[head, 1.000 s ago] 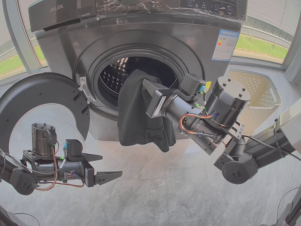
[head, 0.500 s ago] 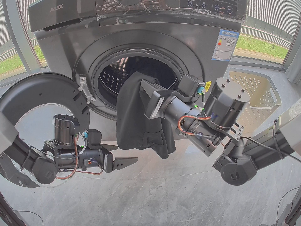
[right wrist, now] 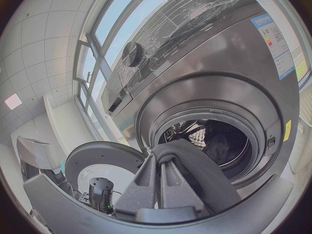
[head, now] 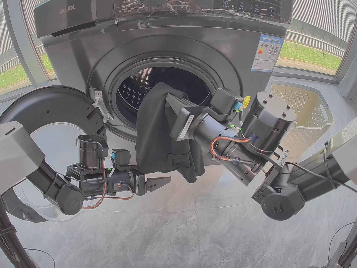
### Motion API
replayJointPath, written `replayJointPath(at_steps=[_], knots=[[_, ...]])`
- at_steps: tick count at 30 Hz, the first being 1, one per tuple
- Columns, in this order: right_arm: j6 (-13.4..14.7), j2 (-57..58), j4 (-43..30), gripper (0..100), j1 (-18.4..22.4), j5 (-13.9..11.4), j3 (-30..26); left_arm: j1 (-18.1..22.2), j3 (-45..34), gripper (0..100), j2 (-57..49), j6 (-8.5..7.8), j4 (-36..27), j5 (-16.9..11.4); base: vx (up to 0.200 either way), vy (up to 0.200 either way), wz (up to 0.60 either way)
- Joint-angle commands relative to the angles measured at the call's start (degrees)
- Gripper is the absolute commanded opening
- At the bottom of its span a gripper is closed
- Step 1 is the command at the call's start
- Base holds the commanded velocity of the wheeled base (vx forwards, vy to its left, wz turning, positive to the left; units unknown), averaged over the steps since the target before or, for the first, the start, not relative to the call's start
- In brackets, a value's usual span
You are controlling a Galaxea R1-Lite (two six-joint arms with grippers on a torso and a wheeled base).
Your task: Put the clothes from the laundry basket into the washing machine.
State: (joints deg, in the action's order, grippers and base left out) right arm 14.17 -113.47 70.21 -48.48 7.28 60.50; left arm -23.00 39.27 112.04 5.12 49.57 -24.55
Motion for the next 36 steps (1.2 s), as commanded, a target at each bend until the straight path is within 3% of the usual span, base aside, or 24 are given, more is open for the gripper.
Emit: replayJointPath(at_steps=[1,9,16,22,23,32,36], knots=[[-0.02,0.09,0.02,0,-0.03,0.02,-0.12,-0.29,1.43,100,0.46,0.94,0.79,0.38,0.000,0.000,0.00],[-0.10,0.09,0.02,0,0.05,0.02,-0.03,-2.48,-0.42,100,-0.42,2.53,6.51,2.40,0.000,0.000,0.00],[-0.19,-0.44,0.02,0,0.14,0.02,-0.03,-3.72,-1.65,100,-0.69,2.44,8.62,3.02,0.000,0.000,0.00],[-0.28,-0.70,0.11,0,0.05,0.02,0.05,-3.80,-1.47,100,0.02,2.61,11.43,5.48,0.000,0.000,0.00],[-0.28,-0.79,0.11,0,0.05,0.02,-0.03,-3.80,-1.56,0,0.54,2.61,12.57,6.09,0.000,0.000,0.00],[-0.28,-0.96,0.19,0,0.14,0.02,-0.38,-3.80,-2.44,0,0.37,2.61,15.30,7.50,0.000,0.000,0.00],[-0.37,-1.93,0.19,0,0.67,0.02,-0.74,-5.47,-7.54,0,-2.88,2.61,19.34,7.50,0.000,0.000,0.00]])
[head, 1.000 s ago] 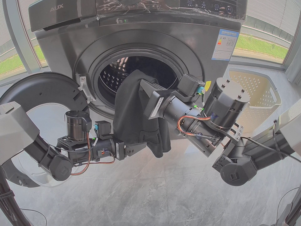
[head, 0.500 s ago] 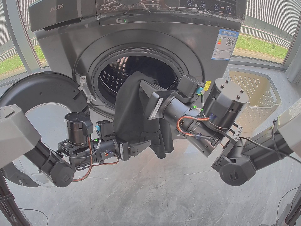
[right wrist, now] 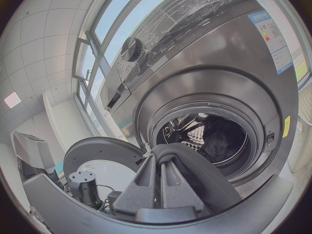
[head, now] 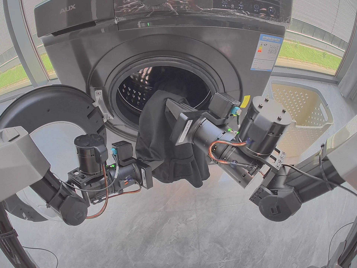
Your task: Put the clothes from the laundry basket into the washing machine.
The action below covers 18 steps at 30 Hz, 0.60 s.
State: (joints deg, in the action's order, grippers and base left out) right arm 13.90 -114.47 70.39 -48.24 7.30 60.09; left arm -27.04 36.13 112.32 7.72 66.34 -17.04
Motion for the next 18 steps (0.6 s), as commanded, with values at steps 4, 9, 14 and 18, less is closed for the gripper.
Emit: replayJointPath(at_steps=[4,9,14,18], knots=[[-0.19,-2.07,0.45,0,0.60,-0.01,-0.76,-2.93,-8.97,0,-6.50,0.02,5.55,-0.18,0.000,0.000,0.00],[-0.71,-3.30,2.56,100,0.60,-0.01,-1.38,-4.25,-12.84,0,-8.96,0.02,9.42,-0.10,0.000,0.000,0.00],[-1.07,-3.92,3.35,100,0.43,-0.27,-4.98,-3.99,-14.86,0,-10.02,2.57,16.63,0.17,0.000,0.000,0.00],[-1.33,-2.60,3.44,100,0.51,-0.18,-8.67,-3.46,-11.52,0,-9.23,4.32,17.86,2.19,0.000,0.000,0.00]])
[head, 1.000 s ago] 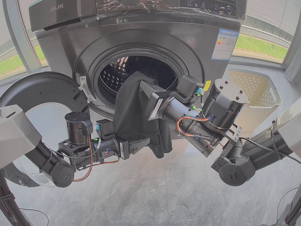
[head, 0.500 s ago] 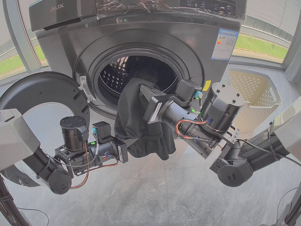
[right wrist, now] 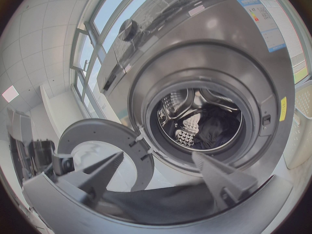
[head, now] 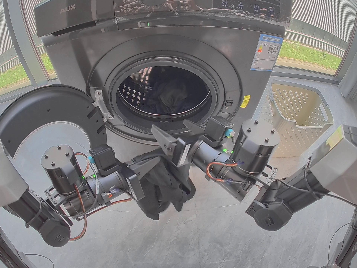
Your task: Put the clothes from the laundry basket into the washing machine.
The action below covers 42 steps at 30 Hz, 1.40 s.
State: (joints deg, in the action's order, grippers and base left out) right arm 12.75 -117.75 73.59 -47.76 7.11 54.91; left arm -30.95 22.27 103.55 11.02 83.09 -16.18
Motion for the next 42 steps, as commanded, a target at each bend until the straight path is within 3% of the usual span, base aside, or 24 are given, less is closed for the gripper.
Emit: replayJointPath(at_steps=[1,5,6,10,18,27,42], knots=[[-0.53,1.65,0.32,100,0.13,0.01,-4.90,0.63,3.30,0,-0.54,1.28,1.02,2.47,0.000,0.000,0.00],[-1.24,3.14,0.41,100,0.30,0.01,-7.97,1.24,4.36,0,-0.28,1.72,1.20,3.61,0.000,0.000,0.00],[-1.50,4.28,0.50,100,0.83,0.19,-11.75,1.60,5.76,0,-0.10,3.22,1.37,4.05,0.000,0.000,0.00],[-1.94,4.81,1.38,100,1.62,0.19,-15.71,1.60,8.05,0,-0.45,6.03,1.81,6.16,0.000,0.000,0.00],[-2.73,3.93,1.73,100,2.06,0.19,-20.98,1.51,10.34,0,-0.19,6.47,5.06,8.18,0.000,0.000,0.00],[-3.17,0.06,1.73,100,2.24,0.28,-19.93,1.24,11.83,0,-0.71,6.38,5.33,8.18,0.000,0.000,0.00],[-5.10,-9.69,3.92,100,2.85,0.10,-12.02,0.89,14.55,0,-0.36,6.38,5.33,10.20,0.000,0.000,0.00]])
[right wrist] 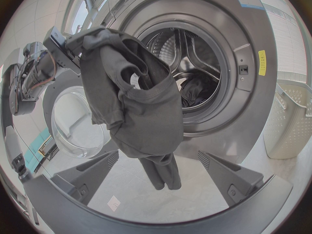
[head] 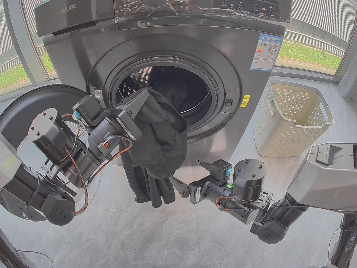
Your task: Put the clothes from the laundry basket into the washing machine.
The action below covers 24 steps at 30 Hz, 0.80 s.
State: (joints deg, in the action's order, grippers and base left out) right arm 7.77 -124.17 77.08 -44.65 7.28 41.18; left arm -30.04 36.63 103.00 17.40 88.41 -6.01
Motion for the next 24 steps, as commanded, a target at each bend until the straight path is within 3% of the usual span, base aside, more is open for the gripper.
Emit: replayJointPath(at_steps=[1,11,24], knots=[[-0.12,-3.71,0.88,100,-0.43,-0.07,2.15,-0.02,0.19,0,0.10,0.01,0.01,0.03,0.000,0.000,0.00],[-1.26,-8.63,3.60,100,-2.02,-0.77,7.78,-0.11,0.11,0,0.27,-0.17,0.01,0.12,0.000,0.000,0.00],[-1.79,-13.64,2.99,100,-1.22,-0.86,14.54,-0.20,0.11,0,0.10,-0.17,0.01,0.12,0.000,0.000,0.00]])
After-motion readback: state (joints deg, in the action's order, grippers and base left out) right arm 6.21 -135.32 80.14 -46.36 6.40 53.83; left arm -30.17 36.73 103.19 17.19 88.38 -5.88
